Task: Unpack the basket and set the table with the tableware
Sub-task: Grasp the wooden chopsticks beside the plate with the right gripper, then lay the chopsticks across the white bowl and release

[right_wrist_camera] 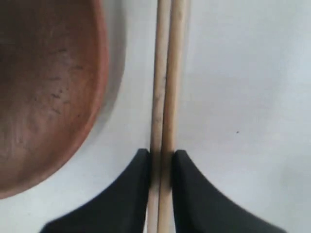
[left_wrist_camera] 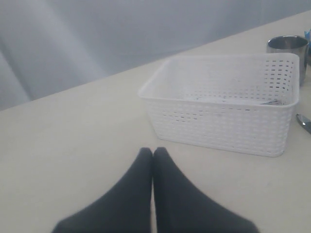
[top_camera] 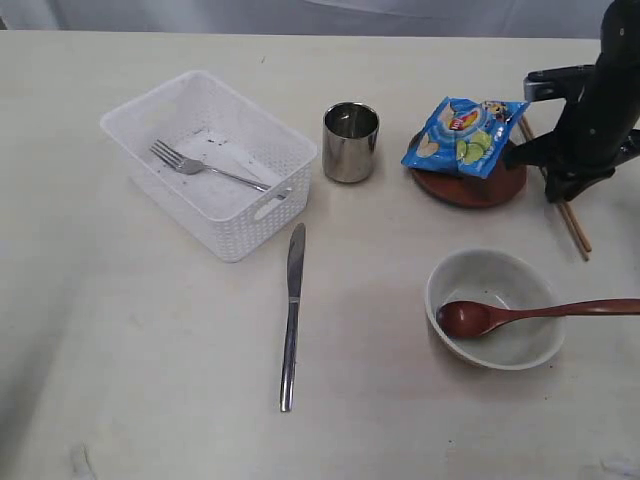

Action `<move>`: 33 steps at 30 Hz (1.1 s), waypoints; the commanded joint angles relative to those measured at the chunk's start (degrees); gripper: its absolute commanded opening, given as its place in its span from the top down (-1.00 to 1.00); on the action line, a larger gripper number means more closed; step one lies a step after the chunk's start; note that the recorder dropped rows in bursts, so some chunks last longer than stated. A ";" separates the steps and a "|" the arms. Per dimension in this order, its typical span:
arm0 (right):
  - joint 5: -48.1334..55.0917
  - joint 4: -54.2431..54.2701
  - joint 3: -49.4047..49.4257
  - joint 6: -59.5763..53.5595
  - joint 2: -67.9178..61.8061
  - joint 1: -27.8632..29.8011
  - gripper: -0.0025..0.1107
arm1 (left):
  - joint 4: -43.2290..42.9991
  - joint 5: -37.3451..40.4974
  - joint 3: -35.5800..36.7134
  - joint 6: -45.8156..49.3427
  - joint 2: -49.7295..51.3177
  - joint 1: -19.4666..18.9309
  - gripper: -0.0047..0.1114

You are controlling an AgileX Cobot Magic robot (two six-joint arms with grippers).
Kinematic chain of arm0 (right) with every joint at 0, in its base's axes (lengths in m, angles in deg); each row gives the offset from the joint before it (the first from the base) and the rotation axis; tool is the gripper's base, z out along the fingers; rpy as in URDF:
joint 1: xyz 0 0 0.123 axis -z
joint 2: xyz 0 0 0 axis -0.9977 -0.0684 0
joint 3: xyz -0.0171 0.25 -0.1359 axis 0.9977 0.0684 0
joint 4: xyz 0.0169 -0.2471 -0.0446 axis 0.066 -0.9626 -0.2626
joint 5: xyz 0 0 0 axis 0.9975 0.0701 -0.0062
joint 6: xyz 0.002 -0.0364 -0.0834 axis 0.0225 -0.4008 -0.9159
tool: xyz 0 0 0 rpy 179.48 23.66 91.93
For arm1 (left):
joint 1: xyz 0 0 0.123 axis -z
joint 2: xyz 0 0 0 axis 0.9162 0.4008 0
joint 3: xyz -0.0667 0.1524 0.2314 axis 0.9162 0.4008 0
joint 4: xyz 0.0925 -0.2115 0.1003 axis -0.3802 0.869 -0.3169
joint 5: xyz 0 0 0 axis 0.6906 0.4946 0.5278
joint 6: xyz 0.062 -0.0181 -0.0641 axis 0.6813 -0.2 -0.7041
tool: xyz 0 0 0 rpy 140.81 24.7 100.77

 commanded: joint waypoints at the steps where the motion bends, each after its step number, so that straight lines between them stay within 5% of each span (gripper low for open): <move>1: 0.71 0.28 0.08 0.11 4.34 0.08 0.96 | 0.29 0.05 0.16 -0.25 0.01 0.36 0.92; 17: 14.02 12.74 2.22 0.77 20.65 -0.92 0.96 | 0.29 0.05 0.16 -0.25 0.01 0.36 0.92; 33: 12.91 20.23 27.05 11.87 38.18 -19.50 0.96 | 0.29 0.05 0.16 -0.25 0.01 0.36 0.92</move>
